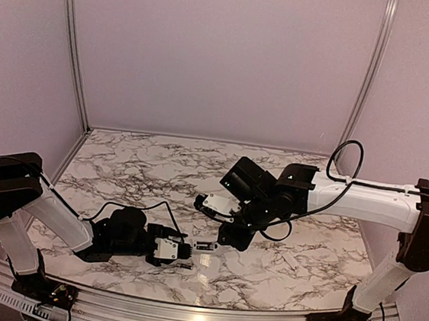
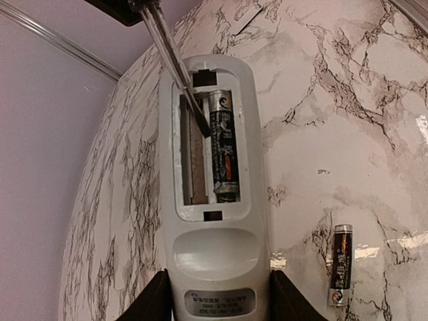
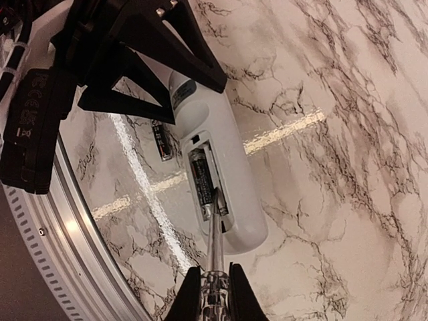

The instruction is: Unload the batteries from the remote control

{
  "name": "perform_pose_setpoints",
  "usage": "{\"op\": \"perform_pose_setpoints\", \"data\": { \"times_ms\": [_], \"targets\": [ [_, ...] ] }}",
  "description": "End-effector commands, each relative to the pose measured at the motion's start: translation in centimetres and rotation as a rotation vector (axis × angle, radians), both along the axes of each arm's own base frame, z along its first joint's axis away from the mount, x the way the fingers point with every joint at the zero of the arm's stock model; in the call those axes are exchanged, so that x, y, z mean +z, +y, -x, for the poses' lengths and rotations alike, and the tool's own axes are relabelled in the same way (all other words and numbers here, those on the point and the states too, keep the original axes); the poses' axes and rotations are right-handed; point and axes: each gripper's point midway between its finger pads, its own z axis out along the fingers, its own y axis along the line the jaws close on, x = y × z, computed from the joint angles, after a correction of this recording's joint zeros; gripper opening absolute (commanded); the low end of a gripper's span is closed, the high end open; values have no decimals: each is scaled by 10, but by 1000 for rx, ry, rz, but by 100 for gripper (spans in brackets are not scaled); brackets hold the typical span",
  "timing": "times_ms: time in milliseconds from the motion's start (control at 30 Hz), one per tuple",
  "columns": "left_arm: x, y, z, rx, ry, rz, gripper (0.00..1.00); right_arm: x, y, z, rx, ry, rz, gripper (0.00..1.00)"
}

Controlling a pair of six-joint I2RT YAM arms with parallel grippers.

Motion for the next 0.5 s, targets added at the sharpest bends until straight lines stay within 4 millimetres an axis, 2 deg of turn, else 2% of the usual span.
{"op": "perform_pose_setpoints", "data": {
  "times_ms": [0,300,467],
  "targets": [
    [8,-7,-1,-8,-30,14,0,7,5,0,20,-13,9,0],
    [9,-8,5,-29,-55,6,0,4,10,17,75,56,-5,0],
    [9,-8,6,-32,-64,2,0,-3,9,20,82,68,21,0]
  ]
}}
